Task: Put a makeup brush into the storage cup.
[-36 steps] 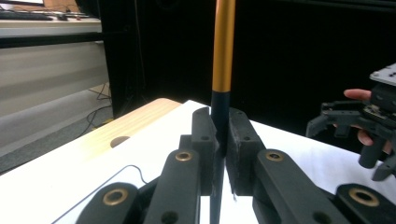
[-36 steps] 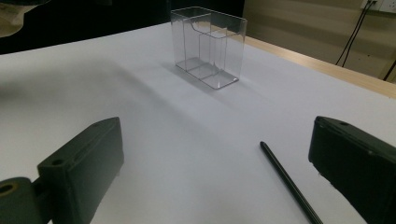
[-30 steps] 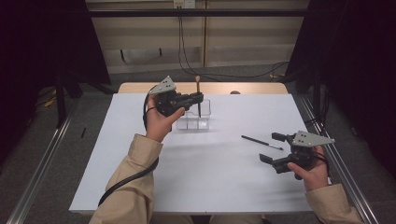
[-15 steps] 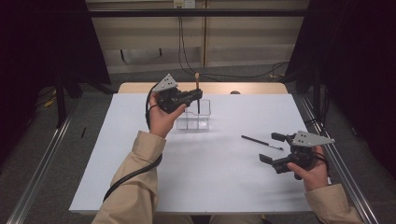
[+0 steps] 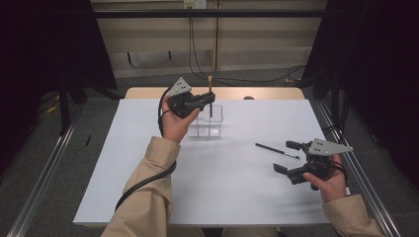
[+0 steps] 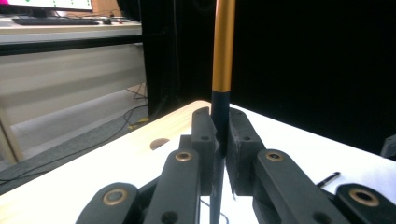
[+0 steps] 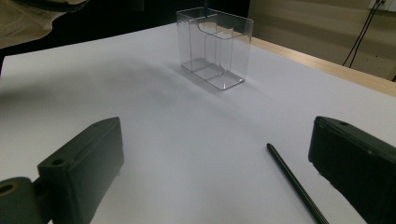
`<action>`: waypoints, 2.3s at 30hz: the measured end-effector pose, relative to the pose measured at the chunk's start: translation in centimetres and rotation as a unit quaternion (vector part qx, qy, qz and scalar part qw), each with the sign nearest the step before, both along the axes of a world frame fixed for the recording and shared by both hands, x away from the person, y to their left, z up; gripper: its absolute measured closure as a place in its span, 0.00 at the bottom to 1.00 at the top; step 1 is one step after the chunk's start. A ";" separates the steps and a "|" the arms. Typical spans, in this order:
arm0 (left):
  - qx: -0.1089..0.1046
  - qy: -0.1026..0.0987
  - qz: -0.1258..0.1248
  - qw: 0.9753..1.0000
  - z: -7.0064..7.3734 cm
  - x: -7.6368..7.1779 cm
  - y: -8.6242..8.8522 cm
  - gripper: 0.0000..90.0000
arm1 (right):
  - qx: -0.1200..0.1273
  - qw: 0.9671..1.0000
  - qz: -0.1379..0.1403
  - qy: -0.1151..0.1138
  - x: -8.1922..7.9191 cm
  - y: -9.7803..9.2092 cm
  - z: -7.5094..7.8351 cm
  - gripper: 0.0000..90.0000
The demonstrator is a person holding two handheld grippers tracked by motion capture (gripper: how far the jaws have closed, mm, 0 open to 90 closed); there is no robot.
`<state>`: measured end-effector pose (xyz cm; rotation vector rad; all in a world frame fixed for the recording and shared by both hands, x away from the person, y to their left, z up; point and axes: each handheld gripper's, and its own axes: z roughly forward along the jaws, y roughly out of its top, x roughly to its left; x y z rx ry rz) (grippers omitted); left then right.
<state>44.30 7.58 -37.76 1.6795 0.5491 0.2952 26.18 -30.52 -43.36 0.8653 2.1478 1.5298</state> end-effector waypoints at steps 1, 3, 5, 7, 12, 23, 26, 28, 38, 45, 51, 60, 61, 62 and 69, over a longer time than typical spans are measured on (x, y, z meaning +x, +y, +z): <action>0.000 -0.001 0.003 1.000 -0.1 0.0 -0.1 0.93 | 0.001 1.000 0.001 0.000 0.0 0.0 0.0 0.03; 0.000 -0.001 0.004 1.000 -0.3 0.1 -0.3 0.93 | 0.002 1.000 0.000 0.000 0.0 -0.1 0.0 0.03; 0.002 -0.001 0.004 1.000 -0.5 0.1 -0.4 0.93 | 0.003 1.000 -0.001 0.000 0.0 -0.1 0.0 0.03; 0.001 0.001 0.007 1.000 -0.7 0.2 -0.6 0.93 | 0.004 1.000 -0.001 -0.001 0.0 -0.1 0.0 0.03; 0.004 -0.001 0.015 1.000 -1.3 0.4 -0.8 0.92 | 0.003 1.000 0.001 0.000 0.0 -0.1 0.0 0.03; 0.005 0.003 0.019 1.000 -1.9 0.7 -1.2 0.92 | 0.004 1.000 0.002 -0.001 0.0 -0.2 0.1 0.03; 0.005 0.006 0.019 1.000 -2.1 0.7 -1.2 0.92 | 0.006 1.000 0.002 -0.001 0.0 -0.2 0.1 0.03; 0.004 0.006 0.022 1.000 -2.1 0.7 -1.3 0.92 | 0.005 1.000 0.001 -0.002 0.0 -0.3 0.1 0.03; 0.008 0.013 0.026 1.000 -2.7 0.7 -1.5 0.92 | 0.003 1.000 0.003 -0.002 0.0 -0.2 0.1 0.03; 0.010 0.016 0.027 0.999 -3.1 0.8 -1.6 0.92 | 0.002 1.000 0.004 -0.003 0.0 -0.1 0.1 0.03; 0.010 0.020 0.026 0.999 -3.6 0.8 -1.5 0.92 | 0.002 1.000 0.004 -0.004 0.0 -0.1 0.1 0.03; 0.018 0.023 0.028 0.999 -4.1 0.8 -1.5 0.92 | 0.002 1.000 0.006 -0.004 -0.1 0.0 0.1 0.03; 0.017 0.024 0.027 0.999 -4.2 0.8 -1.5 0.92 | 0.002 1.000 0.005 -0.005 -0.1 0.0 0.2 0.03; 0.019 0.024 0.027 0.999 -4.2 0.8 -1.5 0.92 | 0.001 1.000 0.004 -0.004 -0.1 0.0 0.2 0.03; 0.020 0.026 0.027 0.999 -4.3 0.8 -1.4 0.92 | 0.002 1.000 0.006 -0.004 -0.1 0.0 0.2 0.03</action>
